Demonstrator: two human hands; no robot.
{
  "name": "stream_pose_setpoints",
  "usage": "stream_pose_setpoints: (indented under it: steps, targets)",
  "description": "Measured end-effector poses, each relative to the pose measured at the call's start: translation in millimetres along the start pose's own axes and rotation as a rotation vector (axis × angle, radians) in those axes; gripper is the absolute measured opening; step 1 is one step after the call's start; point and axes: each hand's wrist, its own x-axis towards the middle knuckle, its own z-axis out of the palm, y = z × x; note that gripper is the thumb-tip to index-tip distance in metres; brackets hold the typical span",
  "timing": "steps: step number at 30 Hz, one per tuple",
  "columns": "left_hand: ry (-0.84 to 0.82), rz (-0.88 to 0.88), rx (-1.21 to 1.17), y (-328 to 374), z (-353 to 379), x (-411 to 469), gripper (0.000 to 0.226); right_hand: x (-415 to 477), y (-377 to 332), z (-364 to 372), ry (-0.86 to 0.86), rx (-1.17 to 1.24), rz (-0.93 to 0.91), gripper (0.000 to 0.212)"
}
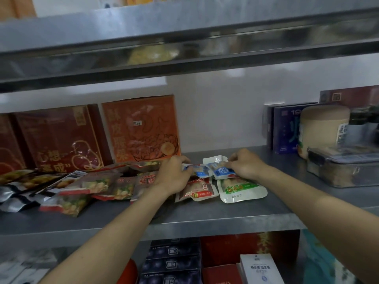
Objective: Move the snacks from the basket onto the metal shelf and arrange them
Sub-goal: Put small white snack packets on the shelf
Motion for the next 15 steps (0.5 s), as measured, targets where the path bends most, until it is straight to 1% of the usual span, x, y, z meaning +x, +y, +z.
stream_pose_setpoints:
  steps: [3,5,7,9,12,15]
  targets:
    - [0.011,-0.001,0.037,5.1,-6.0,-7.3,0.033,-13.4,-6.9,-3.1,0.036,-0.051,-0.08,0.034]
    - [0.033,0.022,0.083,9.7,-12.4,-15.5,0.036,-26.2,-13.3,-5.7,0.076,-0.096,-0.196,0.048]
    - [0.071,0.053,0.15,13.6,-21.8,-26.0,0.039,-41.2,-19.8,-6.7,0.11,-0.228,-0.337,0.063]
    - [0.127,0.084,0.247,14.7,-32.9,-38.9,0.046,-54.3,-26.8,-4.1,0.118,-0.377,-0.464,0.074]
    - [0.179,0.029,0.41,11.5,-54.4,-64.2,0.059,-68.3,-41.6,7.1,0.079,-0.486,-0.557,0.086]
    - [0.192,-0.055,0.537,-1.6,-80.6,-96.5,0.068,-84.6,-65.6,23.5,0.051,-0.476,-0.631,0.093]
